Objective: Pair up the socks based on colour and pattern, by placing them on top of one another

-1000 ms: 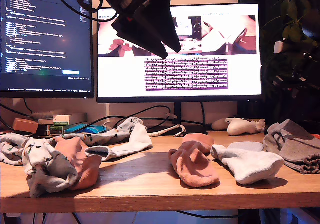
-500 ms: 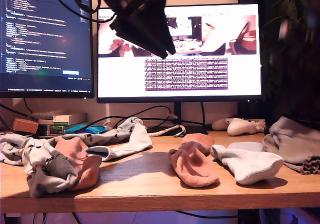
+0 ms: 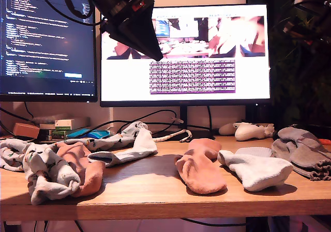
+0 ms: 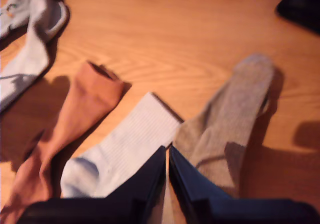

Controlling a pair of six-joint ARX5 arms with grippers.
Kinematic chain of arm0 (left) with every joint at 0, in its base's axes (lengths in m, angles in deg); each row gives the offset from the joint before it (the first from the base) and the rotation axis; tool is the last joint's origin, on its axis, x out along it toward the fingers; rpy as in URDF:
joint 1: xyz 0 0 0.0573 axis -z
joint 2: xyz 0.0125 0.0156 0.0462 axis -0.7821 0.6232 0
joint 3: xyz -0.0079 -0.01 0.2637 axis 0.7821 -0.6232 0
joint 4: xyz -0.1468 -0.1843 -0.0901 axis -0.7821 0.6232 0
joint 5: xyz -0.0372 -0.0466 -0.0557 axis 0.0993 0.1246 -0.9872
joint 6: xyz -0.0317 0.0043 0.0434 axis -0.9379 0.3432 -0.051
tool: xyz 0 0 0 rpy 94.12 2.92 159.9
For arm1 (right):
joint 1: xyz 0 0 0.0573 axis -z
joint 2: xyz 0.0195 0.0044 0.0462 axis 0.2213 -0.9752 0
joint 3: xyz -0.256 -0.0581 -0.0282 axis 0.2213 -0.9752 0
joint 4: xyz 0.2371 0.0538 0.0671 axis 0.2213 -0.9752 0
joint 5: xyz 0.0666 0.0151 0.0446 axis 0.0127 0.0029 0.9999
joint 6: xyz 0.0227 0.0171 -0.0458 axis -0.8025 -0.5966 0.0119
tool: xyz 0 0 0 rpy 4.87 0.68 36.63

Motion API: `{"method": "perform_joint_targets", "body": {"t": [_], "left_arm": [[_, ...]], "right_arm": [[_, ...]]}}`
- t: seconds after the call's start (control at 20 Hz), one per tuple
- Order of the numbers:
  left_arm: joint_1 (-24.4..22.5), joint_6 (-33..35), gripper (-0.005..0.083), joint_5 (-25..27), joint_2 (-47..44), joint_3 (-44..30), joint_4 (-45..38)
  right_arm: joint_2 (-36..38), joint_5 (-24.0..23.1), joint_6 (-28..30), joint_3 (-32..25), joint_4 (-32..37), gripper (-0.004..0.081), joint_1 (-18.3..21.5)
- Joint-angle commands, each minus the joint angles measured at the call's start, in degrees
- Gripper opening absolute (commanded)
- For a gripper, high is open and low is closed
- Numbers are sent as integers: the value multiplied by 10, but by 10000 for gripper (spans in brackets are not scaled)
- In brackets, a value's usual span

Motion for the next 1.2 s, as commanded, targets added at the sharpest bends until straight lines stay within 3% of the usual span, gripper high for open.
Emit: {"method": "perform_joint_targets", "body": {"t": [0.0,0.4,0.65,0.8,1.15], "left_arm": [[-4,0,-24,-2,5,-5,-11],[-10,5,-24,-3,4,-31,-59],[-18,5,-24,-2,-37,-87,-108],[-42,4,-24,-3,-74,-123,-116],[-106,10,-24,16,-84,-125,-41]], "right_arm": [[49,-17,-4,-36,16,-13,-10],[266,-61,-17,-184,127,-13,-34],[377,-56,-16,-242,126,-13,-56],[400,-42,-15,-243,91,-13,-78],[381,-26,-14,-243,60,-13,-117]]}}
